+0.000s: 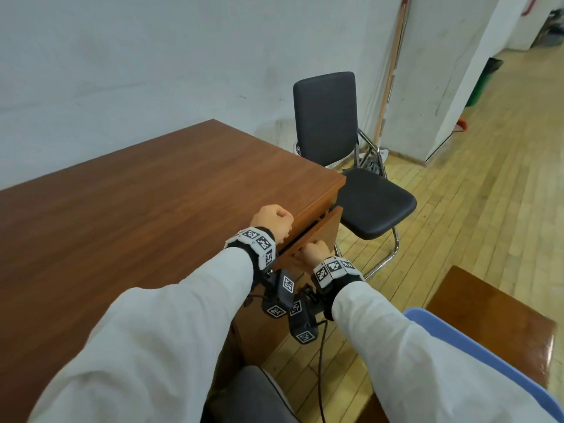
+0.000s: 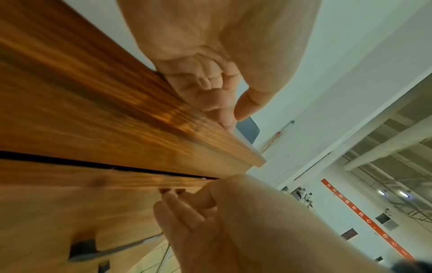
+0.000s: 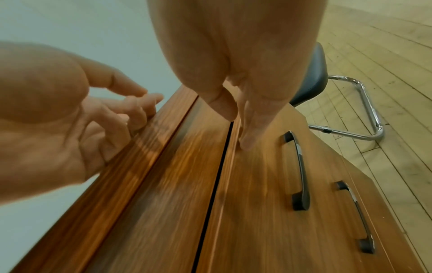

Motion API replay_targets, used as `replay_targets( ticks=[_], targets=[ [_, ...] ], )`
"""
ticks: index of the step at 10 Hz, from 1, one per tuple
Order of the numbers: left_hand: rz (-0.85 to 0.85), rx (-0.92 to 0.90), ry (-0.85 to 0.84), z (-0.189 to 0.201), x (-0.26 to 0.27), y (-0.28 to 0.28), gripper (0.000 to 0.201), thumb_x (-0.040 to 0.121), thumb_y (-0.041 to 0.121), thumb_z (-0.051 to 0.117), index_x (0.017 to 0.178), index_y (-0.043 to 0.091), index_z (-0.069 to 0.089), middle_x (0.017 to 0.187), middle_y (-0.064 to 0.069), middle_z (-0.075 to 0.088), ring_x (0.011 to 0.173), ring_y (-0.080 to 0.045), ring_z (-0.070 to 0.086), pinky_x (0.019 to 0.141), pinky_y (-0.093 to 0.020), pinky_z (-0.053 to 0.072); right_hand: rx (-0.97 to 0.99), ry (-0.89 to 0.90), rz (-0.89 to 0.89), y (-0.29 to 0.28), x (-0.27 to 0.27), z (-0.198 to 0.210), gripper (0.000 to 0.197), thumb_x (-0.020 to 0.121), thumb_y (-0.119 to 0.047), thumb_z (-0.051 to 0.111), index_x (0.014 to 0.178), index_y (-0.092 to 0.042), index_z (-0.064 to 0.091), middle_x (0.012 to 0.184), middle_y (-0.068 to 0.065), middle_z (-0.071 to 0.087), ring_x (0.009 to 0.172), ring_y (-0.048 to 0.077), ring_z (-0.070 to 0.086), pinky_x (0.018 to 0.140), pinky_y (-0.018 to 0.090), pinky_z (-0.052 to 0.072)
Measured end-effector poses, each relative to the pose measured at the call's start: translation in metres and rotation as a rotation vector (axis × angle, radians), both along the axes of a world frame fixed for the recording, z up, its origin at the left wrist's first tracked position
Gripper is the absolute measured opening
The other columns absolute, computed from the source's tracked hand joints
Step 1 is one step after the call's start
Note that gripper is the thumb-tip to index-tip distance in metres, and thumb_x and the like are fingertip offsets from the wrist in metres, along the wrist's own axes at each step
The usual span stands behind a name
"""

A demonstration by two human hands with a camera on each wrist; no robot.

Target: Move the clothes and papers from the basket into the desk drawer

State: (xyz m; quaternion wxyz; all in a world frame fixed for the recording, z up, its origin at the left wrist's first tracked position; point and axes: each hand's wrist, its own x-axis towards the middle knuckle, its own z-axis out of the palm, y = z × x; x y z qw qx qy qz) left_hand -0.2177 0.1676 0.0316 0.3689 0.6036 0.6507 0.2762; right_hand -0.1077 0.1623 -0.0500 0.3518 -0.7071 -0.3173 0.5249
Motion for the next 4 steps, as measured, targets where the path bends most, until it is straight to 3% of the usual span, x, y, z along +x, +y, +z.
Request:
replay_targets(
  ticks=[1,2,3,4],
  targets=[
    [-0.005,-0.015,-0.012,-0.001,-0.001,0.003,0.016,0.086,0.030,0.052,0.087,0.024,0.067,0.073,0.006,0.071,0.062,-0.013,0.064,0.068,-0.028,0.057,0.005,0.028,-0.007,0.008,-0.010,0.002,0.057,0.084,-0.011,0.061,0.134,-0.001,0.036,0.119,0.021,0.059,0.106,0.037,0.061,0.092,0.049,0.051],
    [-0.006,-0.033,-0.049,-0.001,-0.001,0.006,0.016,0.087,0.028,0.052,0.088,0.024,0.067,0.071,0.009,0.069,0.062,-0.010,0.063,0.061,-0.024,0.052,0.012,0.030,-0.020,0.013,-0.017,0.000,0.063,0.087,-0.010,0.054,0.145,-0.007,0.027,0.128,0.022,0.054,0.113,0.040,0.057,0.097,0.052,0.048],
    [0.003,-0.042,-0.092,-0.003,-0.002,0.010,0.015,0.088,0.026,0.052,0.086,0.022,0.066,0.069,0.008,0.068,0.061,-0.010,0.063,0.055,-0.022,0.048,0.063,-0.015,-0.034,0.026,-0.015,-0.014,0.057,0.088,-0.008,0.052,0.142,-0.005,0.032,0.132,0.020,0.050,0.117,0.039,0.054,0.099,0.048,0.046],
    [0.025,-0.088,-0.186,-0.006,-0.003,0.016,0.015,0.090,0.022,0.053,0.092,0.016,0.066,0.074,0.003,0.068,0.060,-0.011,0.063,0.051,-0.023,0.046,0.062,-0.008,-0.081,0.031,-0.009,-0.015,0.064,0.082,-0.011,0.050,0.142,-0.010,0.028,0.135,0.020,0.050,0.115,0.041,0.056,0.098,0.053,0.046]
  ],
)
